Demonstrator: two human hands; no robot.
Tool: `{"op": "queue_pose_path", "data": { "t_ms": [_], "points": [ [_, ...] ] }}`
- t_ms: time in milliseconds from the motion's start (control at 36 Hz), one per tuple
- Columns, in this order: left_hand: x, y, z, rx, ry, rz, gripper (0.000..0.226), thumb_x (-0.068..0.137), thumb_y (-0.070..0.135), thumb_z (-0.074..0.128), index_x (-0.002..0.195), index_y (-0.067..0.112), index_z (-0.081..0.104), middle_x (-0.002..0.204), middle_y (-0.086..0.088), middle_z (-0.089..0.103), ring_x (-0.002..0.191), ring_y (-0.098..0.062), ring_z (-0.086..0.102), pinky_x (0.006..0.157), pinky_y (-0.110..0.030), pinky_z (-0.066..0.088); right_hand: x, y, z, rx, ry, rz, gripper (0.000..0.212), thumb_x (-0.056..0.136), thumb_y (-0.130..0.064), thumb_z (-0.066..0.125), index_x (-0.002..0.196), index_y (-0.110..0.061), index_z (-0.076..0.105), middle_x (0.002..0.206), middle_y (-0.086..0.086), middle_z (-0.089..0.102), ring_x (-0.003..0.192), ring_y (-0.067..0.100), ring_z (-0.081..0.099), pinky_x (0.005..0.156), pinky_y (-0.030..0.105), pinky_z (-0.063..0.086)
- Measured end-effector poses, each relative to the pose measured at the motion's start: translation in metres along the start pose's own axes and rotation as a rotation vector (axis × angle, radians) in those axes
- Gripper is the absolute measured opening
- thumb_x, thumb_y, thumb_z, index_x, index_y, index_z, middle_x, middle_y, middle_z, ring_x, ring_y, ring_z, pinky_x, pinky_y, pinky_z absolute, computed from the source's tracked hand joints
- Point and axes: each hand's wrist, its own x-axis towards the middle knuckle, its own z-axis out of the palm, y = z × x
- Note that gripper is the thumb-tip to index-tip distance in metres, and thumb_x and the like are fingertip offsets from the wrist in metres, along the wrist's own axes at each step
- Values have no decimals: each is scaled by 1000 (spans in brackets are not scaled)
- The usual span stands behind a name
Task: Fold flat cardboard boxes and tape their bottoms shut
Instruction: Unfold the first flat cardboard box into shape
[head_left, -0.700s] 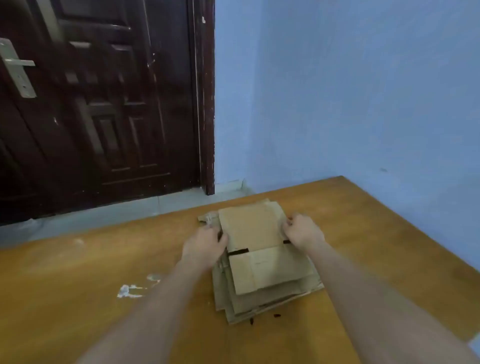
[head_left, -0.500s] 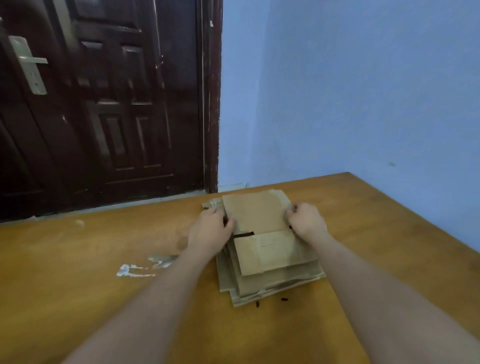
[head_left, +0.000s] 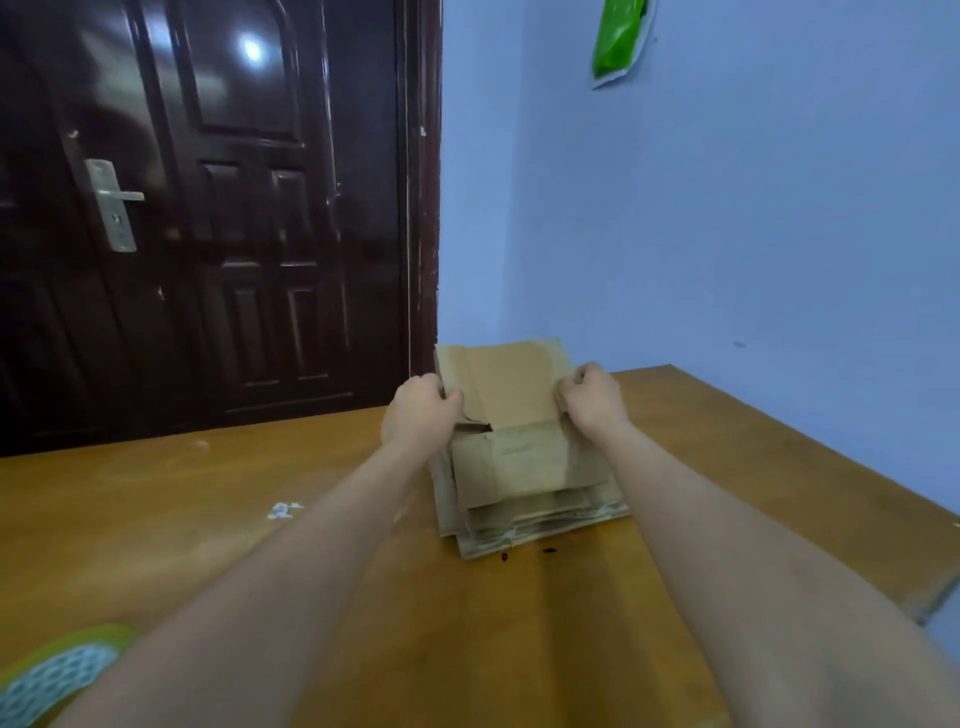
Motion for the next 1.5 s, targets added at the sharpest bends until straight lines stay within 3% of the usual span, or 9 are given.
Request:
{"op": "queue_pose_path", "data": {
  "t_ms": [250,361,611,750,889,1000,1139,1417,1500],
  "points": [
    [-3,33,-57,-352,96,24,13,89,15,53,85,4,57,69,2,50,59,-12,42,47,-17,32,-15,-52,-29,470,11,89,26,93,-34,55,91,-10,47,87,4,54,83,21,50,72,30,38],
    [-8,29,-86,-485,135,26,16,88,15,52,93,3,63,74,2,58,70,-16,49,60,-27,39,-27,-79,-32,574,-51,74,21,90,-22,63,73,-15,52,73,1,59,74,21,58,58,25,43],
    [-28,-14,-165,-380,196,77,35,97,37,44,100,9,64,102,-10,64,91,-21,58,83,-38,45,-53,-151,-6,829,-165,67,16,91,-15,60,102,-8,51,90,5,61,71,16,57,60,30,48],
    [-44,-69,-198,-273,410,160,37,97,41,44,113,11,58,112,0,51,108,-15,50,89,-27,37,-70,-195,36,904,-242,62,20,93,-18,59,108,-9,49,96,5,59,75,15,56,63,31,47],
    [-58,-117,-226,-499,368,72,82,77,69,55,138,17,40,128,3,47,118,-11,47,99,-31,41,-83,-237,75,1032,-306,92,11,95,-16,56,103,-12,49,90,1,57,75,14,53,58,30,42],
    [-68,-138,-247,-625,387,-5,83,75,57,65,142,21,32,124,5,50,114,-10,50,95,-32,42,-93,-263,97,1144,-357,144,19,94,-17,56,112,-10,52,93,4,61,78,19,57,62,33,47],
    [-81,-145,-266,-717,371,50,15,88,26,63,102,27,61,101,8,67,94,-2,63,84,-26,51,-110,-276,124,1225,-483,156,22,96,-19,53,115,-9,57,104,9,65,92,27,62,79,44,53],
    [-81,-152,-267,-755,395,-5,22,93,3,56,107,19,60,95,4,68,86,-9,65,64,-19,56,-128,-233,164,1008,-583,252,40,95,-23,54,131,-7,47,128,11,53,108,25,52,85,38,48],
    [-77,-160,-255,-606,370,-24,30,92,1,56,93,30,61,94,3,68,92,-16,65,80,-33,55,-122,-209,169,812,-407,218,63,92,-28,59,145,-10,29,147,12,33,127,32,40,101,43,36]
  ]
}}
